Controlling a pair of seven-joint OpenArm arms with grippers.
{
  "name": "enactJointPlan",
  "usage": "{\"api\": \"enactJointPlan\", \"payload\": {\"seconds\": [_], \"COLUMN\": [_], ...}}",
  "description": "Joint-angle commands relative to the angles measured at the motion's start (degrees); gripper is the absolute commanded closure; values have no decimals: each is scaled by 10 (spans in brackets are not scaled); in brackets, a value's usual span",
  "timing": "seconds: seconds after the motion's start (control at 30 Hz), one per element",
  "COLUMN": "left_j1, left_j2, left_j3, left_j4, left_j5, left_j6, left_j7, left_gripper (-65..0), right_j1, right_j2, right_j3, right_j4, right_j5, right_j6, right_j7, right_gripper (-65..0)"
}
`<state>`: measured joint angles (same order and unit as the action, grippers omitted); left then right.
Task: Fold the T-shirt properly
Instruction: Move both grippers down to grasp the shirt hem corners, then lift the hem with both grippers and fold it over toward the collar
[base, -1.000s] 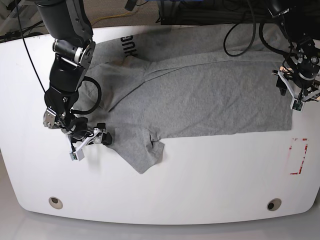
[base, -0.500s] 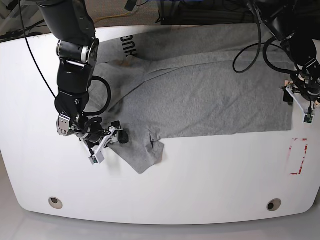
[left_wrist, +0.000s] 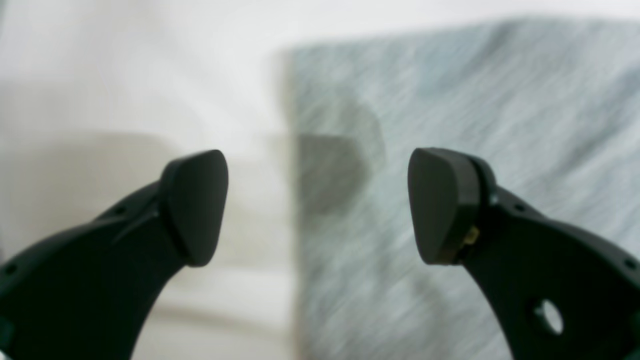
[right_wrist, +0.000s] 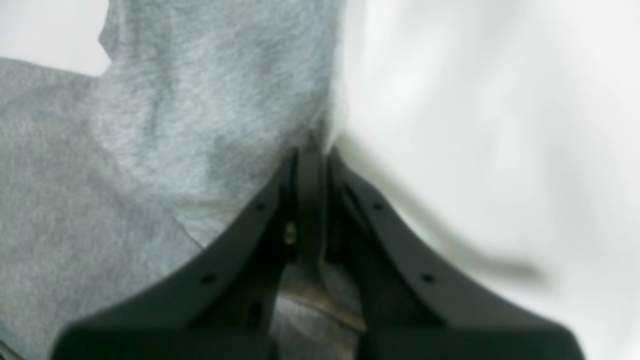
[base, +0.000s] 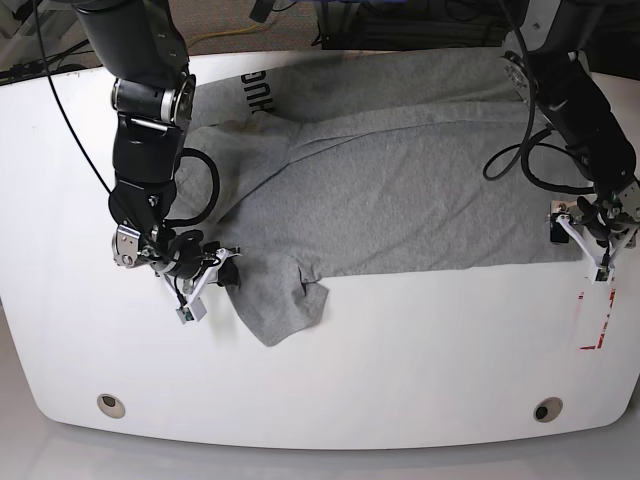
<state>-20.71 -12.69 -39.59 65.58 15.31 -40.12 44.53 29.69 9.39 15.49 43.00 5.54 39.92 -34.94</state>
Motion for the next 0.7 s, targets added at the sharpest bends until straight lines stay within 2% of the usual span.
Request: {"api": "enactJointPlan", "payload": {"seconds": [0.0,0.17,0.27,0.4,0.67], "left_j1": [-34,-44,-55,-55,-54], "left_j2": [-12,-25,-32,-61,-65], "left_j3": [1,4,1,1,3], "left_j4": [-36,-107,-130,-134,-135], "left_j5": [-5,-2,-2,-4,-4], "left_j6": [1,1,1,1,1], "left_j7": [-31,-82,-90,-98,-116], "left_gripper": [-528,-529,-529,-529,-529], "right_j1": [16,16,16,16,13], "right_j2": [5,6,7,8,8], "right_j3": [0,0,0,0,0], "right_j4": [7,7,7,7,7], "right_j5": [1,1,1,1,1], "right_j6": [1,1,1,1,1], "right_j7": [2,0,-1,-1,-1], "right_gripper": [0,0,0,0,0]}}
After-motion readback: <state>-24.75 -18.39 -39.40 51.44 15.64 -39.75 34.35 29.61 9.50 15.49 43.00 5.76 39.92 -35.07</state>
